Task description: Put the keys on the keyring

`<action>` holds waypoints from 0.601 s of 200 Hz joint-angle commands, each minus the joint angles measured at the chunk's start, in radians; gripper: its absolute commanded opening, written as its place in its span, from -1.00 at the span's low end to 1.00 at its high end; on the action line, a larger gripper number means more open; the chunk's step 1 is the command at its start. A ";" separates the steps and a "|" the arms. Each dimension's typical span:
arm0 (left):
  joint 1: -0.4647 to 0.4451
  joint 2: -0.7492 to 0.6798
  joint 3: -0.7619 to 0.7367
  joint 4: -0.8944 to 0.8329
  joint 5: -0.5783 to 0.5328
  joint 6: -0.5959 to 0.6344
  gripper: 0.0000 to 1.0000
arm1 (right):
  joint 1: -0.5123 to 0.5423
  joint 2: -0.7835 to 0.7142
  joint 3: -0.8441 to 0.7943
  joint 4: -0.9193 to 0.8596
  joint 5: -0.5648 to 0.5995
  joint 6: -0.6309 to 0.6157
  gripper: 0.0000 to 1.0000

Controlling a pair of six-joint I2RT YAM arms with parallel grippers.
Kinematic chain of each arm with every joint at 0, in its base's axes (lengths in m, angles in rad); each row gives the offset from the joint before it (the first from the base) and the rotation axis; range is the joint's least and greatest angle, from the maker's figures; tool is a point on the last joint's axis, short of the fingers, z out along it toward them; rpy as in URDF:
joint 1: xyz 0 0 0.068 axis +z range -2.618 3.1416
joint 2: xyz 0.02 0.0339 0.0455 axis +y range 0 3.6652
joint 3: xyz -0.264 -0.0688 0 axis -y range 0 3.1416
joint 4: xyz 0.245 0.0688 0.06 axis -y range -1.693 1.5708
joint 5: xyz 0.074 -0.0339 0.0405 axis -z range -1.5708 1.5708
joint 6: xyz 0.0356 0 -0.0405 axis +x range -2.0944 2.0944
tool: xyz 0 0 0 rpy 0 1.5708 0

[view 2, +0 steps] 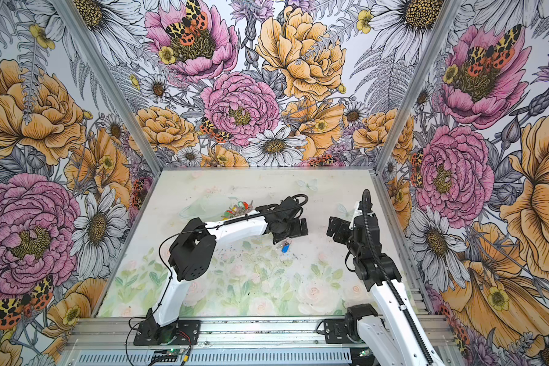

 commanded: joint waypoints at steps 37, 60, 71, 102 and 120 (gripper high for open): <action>0.095 -0.043 -0.018 -0.001 -0.051 0.026 0.97 | 0.003 0.013 0.038 0.001 -0.012 -0.012 0.82; 0.139 -0.016 -0.020 0.002 -0.053 0.017 0.97 | 0.004 0.017 0.036 0.003 -0.015 -0.010 0.82; 0.153 0.002 -0.017 0.010 -0.052 0.018 0.97 | 0.004 0.023 0.038 0.003 -0.018 -0.009 0.82; 0.184 0.038 -0.012 0.026 -0.050 0.009 0.97 | 0.004 0.026 0.039 0.001 -0.025 -0.009 0.82; 0.192 0.048 -0.026 0.027 -0.043 0.003 0.97 | 0.004 0.025 0.039 0.001 -0.027 -0.011 0.82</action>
